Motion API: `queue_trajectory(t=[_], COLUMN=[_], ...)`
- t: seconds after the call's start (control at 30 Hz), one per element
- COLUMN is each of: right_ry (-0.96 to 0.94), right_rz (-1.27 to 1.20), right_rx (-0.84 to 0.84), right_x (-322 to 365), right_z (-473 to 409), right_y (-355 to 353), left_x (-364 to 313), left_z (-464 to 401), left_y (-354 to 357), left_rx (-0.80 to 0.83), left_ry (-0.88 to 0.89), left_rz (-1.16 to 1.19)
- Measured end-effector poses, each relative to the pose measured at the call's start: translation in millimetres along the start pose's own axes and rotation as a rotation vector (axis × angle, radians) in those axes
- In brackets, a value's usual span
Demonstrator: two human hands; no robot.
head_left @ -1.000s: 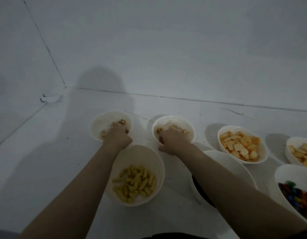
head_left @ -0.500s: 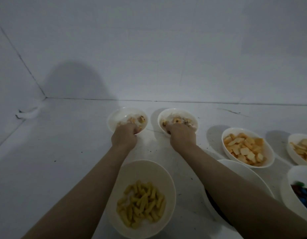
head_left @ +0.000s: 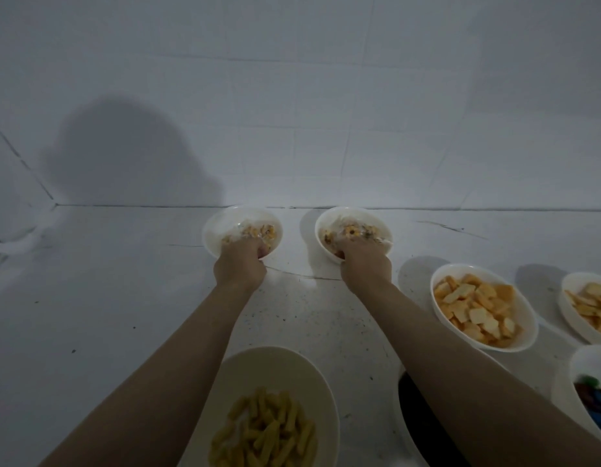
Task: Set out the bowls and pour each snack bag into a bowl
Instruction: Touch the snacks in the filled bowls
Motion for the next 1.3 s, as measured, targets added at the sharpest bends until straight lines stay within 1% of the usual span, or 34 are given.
queue_trajectory(t=[0.17,0.33,0.4,0.47,0.7,0.87,1.0,1.07,1.17,1.3], right_ry=[-0.016,0.029,0.062,0.098,0.18,0.198,0.198,0.181,0.166,0.109], right_rz=[-0.035,-0.173,-0.214,-0.259,-0.326,-0.313,-0.281,-0.254,-0.199,-0.191], right_rx=[0.021,-0.091,-0.121,-0.107,-0.044,0.001,0.034,0.078,0.15,0.202], right_x=[-4,-32,-54,-80,-197,-284,-338,-357,-383,-403], right_z=[4,25,40,55,95,111,117,119,121,123], right_y=[-6,-27,-33,-34,-35,-36,-27,-19,-5,12], left_x=[-13,-51,-75,-99,-188,-243,-271,-280,-288,-290], left_z=[10,37,52,68,125,161,176,180,187,190], left_y=[-3,8,16,26,86,146,189,206,229,243], left_rx=[-0.054,0.016,0.041,0.062,0.206,0.275,0.303,0.322,0.357,0.377], left_ry=[0.058,0.192,0.258,0.299,0.353,0.348,0.311,0.287,0.275,0.201], left_rz=[-0.056,0.006,-0.003,0.01,0.094,0.089,0.055,0.025,-0.087,-0.21])
Point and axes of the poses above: each hand's wrist, its own z-axis away from the middle knuckle, its own y-axis out of the palm, x = y × z, the point moved 3 cm from there along -z, towards the middle knuckle, and after that the axes turned 14 degrees about z, right-handed, at the moved point
